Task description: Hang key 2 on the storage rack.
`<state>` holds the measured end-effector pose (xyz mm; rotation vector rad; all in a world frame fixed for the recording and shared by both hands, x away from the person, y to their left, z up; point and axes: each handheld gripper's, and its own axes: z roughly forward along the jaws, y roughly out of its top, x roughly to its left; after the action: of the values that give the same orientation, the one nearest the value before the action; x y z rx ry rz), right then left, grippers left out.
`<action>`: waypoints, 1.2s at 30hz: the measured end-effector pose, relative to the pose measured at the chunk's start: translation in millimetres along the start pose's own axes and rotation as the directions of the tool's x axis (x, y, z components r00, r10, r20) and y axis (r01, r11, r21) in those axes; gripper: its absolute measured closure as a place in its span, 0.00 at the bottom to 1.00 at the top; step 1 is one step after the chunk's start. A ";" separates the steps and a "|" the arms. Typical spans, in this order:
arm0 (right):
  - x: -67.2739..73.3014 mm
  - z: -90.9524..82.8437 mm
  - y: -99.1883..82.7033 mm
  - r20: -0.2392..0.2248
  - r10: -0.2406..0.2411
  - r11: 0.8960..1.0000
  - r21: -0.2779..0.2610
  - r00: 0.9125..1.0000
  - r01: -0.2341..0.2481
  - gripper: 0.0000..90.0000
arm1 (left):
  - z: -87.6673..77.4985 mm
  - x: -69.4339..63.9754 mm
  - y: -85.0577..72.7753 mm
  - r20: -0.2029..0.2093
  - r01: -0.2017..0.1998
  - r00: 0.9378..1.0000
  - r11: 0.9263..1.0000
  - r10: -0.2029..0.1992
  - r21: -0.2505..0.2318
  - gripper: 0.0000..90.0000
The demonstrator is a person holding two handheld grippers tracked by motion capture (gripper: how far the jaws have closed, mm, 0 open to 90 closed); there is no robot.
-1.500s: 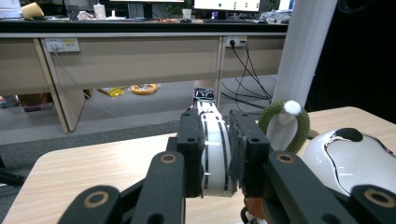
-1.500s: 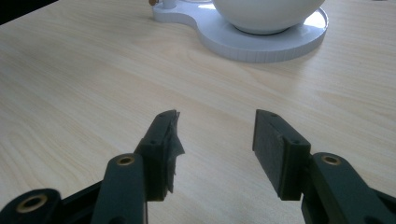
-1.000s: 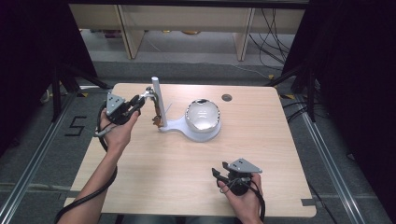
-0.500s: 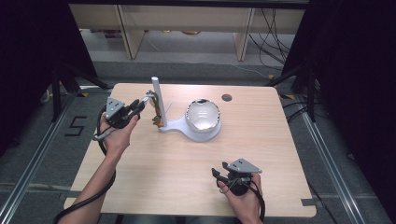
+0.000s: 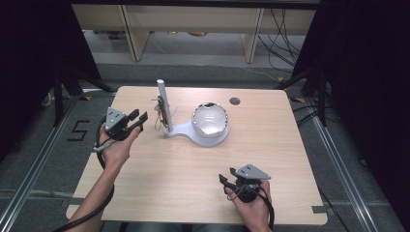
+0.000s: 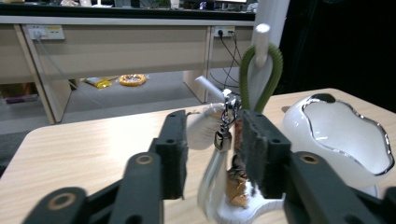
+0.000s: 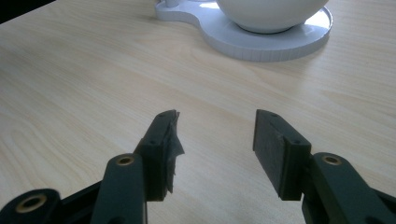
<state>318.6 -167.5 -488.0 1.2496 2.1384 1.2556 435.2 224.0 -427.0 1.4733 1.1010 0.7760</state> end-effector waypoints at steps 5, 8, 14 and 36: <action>0.3 -0.3 0.4 0.005 -0.008 1.000 0.007 1.000 0.008 0.56 | -11.7 8.2 -8.5 -0.002 0.000 1.000 1.000 0.000 0.010 0.58; -0.7 0.1 0.3 0.014 -0.011 1.000 -0.008 1.000 0.011 0.56 | -20.4 12.9 -14.4 0.000 -0.004 1.000 1.000 0.004 0.002 0.56; -0.1 0.1 0.2 0.002 -0.025 1.000 0.005 1.000 0.025 0.56 | -41.7 15.2 -29.4 0.017 -0.012 1.000 1.000 0.012 0.007 0.45; 0.1 0.6 -1.5 0.014 -0.013 1.000 0.000 1.000 0.013 0.56 | -87.3 14.7 -96.7 -0.001 0.007 1.000 0.998 -0.007 0.063 0.41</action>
<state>318.2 -167.4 -489.6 1.2388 2.1330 1.2381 339.8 268.2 -505.3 1.5214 1.1398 0.7425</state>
